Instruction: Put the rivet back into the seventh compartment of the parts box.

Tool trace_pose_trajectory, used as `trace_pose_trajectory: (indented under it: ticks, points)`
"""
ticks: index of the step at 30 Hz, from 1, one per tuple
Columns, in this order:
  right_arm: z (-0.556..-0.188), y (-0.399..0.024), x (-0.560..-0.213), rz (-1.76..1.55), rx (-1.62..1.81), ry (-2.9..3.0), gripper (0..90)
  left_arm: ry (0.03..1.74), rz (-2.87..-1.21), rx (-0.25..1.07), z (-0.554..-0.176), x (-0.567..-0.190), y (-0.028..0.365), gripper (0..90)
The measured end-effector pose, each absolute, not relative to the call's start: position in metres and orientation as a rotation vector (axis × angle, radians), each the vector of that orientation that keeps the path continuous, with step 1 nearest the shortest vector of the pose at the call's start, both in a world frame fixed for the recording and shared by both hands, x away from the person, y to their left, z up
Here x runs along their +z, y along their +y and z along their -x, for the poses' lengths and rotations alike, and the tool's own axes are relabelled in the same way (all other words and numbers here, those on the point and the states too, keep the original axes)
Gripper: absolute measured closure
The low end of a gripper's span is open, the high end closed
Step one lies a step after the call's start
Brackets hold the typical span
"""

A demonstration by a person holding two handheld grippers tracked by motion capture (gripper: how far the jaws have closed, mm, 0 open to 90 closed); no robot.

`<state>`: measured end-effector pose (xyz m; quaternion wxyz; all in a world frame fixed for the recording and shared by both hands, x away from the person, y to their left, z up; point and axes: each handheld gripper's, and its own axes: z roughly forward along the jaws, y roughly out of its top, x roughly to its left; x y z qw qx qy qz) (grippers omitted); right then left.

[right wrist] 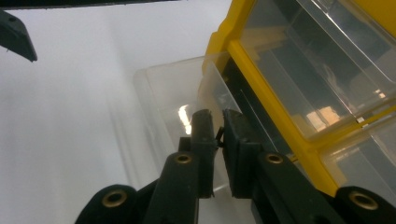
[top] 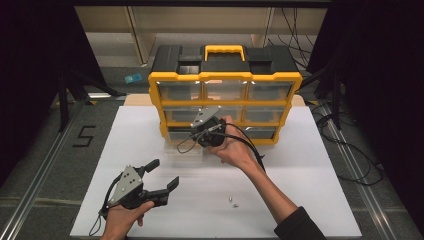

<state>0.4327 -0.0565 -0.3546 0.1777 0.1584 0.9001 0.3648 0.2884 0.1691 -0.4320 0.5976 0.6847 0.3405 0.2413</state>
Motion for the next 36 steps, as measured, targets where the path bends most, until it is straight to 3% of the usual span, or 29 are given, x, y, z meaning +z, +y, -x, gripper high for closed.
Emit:
trace_pose_trajectory:
  ticks: [26, 30, 31, 33, 35, 36]
  points:
    - [-0.451, -0.021, -0.378, -0.462, 0.947, 2.637, 82.3, 0.787, -1.586, 0.554, -0.288, -0.432, 0.169, 16.6]
    - [-0.451, -0.020, -0.380, -0.489, 0.956, 2.636, 72.8, 0.787, -1.585, 0.555, -0.288, -0.432, 0.169, 16.6]
    - [-0.451, -0.021, -0.377, -0.494, 0.961, 2.612, 64.6, 0.787, -1.585, 0.555, -0.288, -0.432, 0.169, 16.6]
    - [-0.450, -0.021, -0.376, -0.509, 0.975, 2.605, 62.9, 0.787, -1.585, 0.555, -0.288, -0.432, 0.169, 16.6]
    - [-0.448, -0.027, -0.368, -0.516, 1.013, 2.576, 52.7, 0.787, -1.584, 0.555, -0.288, -0.432, 0.169, 16.6]
    - [-0.448, -0.027, -0.368, -0.516, 1.013, 2.576, 52.7, 0.787, -1.584, 0.555, -0.288, -0.432, 0.169, 16.6]
